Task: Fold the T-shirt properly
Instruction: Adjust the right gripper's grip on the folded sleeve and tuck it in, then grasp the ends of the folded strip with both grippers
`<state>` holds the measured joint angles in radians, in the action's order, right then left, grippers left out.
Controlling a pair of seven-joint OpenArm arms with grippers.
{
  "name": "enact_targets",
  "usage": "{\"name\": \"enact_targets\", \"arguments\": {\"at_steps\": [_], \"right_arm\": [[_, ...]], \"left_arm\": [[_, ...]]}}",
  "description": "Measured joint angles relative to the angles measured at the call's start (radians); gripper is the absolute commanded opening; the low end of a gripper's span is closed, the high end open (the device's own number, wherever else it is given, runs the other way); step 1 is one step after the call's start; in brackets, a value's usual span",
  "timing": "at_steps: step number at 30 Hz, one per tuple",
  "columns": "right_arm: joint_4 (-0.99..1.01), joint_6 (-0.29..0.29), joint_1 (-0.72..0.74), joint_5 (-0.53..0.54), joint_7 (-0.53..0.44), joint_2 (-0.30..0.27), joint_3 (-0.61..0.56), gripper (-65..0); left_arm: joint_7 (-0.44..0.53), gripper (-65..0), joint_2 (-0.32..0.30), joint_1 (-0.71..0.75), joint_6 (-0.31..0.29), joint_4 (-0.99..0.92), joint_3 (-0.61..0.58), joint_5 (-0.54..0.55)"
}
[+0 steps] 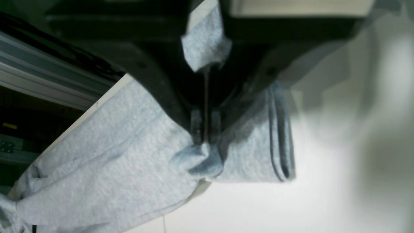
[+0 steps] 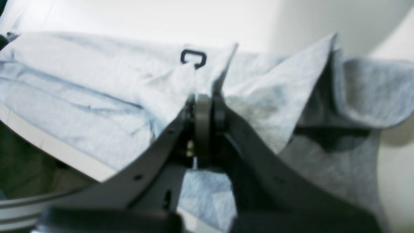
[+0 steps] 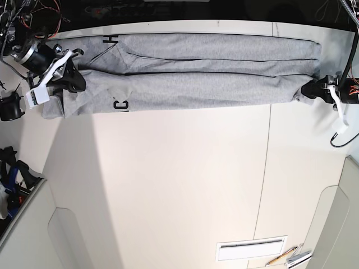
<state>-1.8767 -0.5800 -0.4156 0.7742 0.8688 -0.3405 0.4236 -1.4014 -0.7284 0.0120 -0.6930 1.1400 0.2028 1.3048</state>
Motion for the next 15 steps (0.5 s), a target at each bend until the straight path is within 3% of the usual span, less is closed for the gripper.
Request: {"name": "enact_targets", "arguments": {"at_steps": [15], "right_arm": [[0.003, 0.0, -0.017, -0.042, 0.007, 0.003, 0.0, -65.0]], "left_arm": [[0.002, -65.0, 0.0, 0.007, 0.0, 0.0, 0.0, -0.003]]}}
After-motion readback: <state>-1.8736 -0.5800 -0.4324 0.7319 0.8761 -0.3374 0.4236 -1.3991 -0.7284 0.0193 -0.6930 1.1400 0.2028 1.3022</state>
